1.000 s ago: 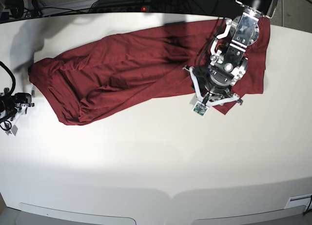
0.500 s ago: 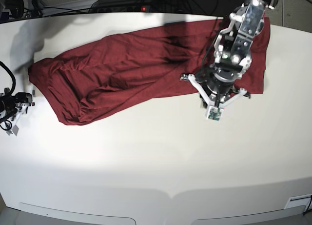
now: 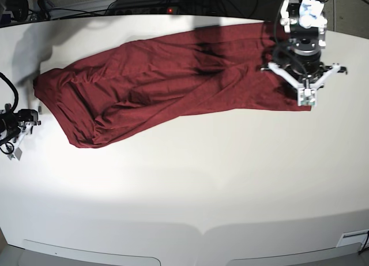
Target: Fold the T-shirt properly
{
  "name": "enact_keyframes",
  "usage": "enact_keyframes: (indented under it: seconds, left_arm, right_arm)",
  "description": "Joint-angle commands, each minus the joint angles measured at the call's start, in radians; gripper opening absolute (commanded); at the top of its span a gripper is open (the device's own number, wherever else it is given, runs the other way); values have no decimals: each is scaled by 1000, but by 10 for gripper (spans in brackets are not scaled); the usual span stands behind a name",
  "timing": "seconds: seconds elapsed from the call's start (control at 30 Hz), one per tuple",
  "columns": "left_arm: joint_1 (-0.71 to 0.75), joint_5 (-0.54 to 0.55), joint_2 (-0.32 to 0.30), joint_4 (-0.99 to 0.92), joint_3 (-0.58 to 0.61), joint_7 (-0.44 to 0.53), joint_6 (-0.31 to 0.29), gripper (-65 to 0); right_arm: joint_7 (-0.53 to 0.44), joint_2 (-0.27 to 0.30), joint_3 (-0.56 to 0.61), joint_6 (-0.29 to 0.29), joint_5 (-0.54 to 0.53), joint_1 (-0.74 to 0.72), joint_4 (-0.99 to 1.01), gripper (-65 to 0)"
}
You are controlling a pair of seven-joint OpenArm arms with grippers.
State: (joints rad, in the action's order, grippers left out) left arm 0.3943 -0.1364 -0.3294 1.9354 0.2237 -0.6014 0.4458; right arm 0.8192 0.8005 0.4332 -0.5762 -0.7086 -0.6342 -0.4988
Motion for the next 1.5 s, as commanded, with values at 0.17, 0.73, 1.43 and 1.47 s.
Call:
enact_keyframes:
  seconds: [0.17, 0.73, 1.43, 1.47]
  left_arm:
    - [69, -20, -6, 17, -133, 27, 11, -650]
    - [66, -66, -6, -25, -146, 49, 32, -403]
    - [66, 64, 182, -25, 65, 132, -190, -405]
    - [66, 52, 193, -25, 84, 132, -190, -405]
  right_arm:
    - [-7, 25, -5, -4, 1, -30, -9, -398]
    - [-9, 25, -5, -8, -7, -31, -9, -398]
    - [37, -172, -5, -122, -154, -228, -13, -398]
    - [37, -196, -5, -122, -122, -234, -13, -398]
